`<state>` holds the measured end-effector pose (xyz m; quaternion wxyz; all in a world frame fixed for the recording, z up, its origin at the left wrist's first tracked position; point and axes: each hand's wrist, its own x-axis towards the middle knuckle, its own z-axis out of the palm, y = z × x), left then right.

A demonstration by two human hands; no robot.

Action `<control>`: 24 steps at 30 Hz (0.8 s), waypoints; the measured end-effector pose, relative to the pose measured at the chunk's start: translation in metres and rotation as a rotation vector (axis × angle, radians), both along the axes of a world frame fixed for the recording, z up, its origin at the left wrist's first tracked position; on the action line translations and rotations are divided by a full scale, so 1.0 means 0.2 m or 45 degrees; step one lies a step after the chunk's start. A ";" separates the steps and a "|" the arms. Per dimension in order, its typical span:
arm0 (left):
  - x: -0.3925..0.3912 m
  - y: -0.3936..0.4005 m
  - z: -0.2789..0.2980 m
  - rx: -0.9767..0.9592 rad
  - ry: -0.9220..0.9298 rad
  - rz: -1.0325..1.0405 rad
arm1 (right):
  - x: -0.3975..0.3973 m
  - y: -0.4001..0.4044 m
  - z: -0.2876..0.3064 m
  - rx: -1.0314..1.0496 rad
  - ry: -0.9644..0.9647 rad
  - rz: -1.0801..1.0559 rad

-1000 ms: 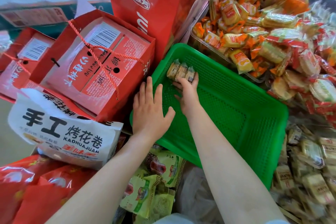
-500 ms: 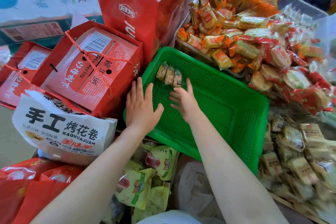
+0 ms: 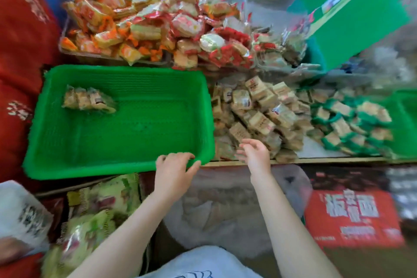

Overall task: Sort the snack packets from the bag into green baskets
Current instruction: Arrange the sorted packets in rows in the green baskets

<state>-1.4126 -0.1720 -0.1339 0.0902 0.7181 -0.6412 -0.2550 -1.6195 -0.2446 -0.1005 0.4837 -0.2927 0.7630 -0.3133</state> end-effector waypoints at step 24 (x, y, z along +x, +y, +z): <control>-0.04 -0.01 0.01 -0.070 0.042 0.128 | -0.17 0.06 -0.12 0.307 -0.801 -0.415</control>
